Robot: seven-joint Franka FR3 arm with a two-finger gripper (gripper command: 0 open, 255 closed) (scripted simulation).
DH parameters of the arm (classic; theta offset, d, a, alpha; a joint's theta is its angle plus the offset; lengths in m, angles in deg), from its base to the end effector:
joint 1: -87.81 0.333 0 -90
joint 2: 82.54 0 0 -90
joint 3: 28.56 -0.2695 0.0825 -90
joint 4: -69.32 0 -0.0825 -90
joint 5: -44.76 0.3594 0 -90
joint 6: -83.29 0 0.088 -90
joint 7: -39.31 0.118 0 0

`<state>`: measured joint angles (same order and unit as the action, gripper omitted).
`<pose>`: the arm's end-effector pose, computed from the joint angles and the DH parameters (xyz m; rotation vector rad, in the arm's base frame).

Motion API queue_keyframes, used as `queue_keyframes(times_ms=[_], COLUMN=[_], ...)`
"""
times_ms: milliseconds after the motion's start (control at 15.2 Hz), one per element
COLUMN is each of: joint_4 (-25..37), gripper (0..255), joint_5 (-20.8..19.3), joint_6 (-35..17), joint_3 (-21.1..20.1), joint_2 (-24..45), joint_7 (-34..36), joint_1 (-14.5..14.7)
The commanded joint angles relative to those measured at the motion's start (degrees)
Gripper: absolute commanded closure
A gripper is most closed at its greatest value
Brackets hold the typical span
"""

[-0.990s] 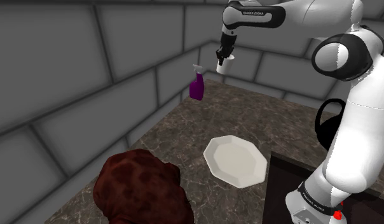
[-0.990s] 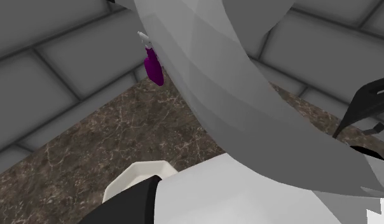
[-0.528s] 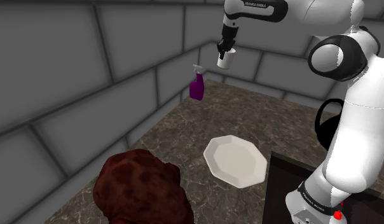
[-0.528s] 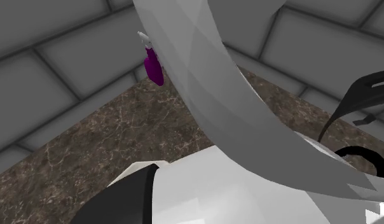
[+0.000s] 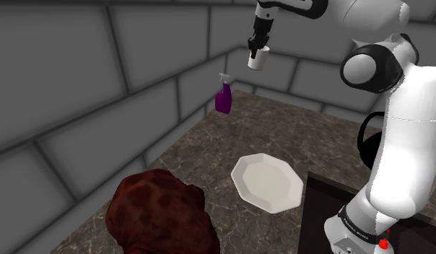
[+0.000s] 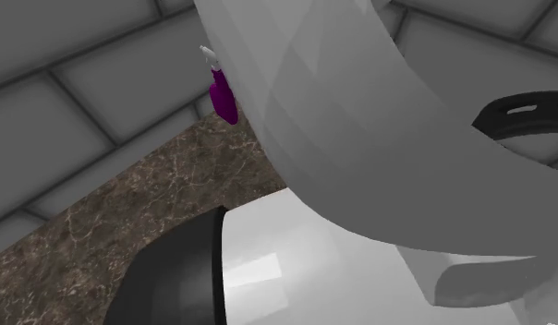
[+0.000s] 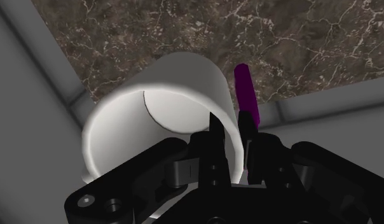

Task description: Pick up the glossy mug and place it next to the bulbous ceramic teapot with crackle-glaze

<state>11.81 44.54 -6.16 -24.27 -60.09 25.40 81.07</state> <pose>0.6151 -0.1092 0.5931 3.0639 0.0888 0.2395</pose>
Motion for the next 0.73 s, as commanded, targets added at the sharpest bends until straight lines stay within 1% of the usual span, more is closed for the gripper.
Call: queue_keyframes(times_ms=[0, 66, 198, 330, 660], joint_4=[4.22, 4.48, -3.82, -10.2, -21.91], gripper=[255, 255, 255, 255, 255], joint_5=[0.11, 0.12, 0.18, 0.29, 0.51], joint_6=[2.71, 2.86, -0.09, -2.15, -5.37], joint_3=[0.0, 0.0, 0.49, 1.08, 3.03], joint_2=[1.52, 1.62, -3.78, -8.14, -16.72], joint_7=[-0.07, -0.08, -1.78, -3.58, -8.48], joint_1=[-0.13, -0.14, -1.22, -2.34, -5.11])
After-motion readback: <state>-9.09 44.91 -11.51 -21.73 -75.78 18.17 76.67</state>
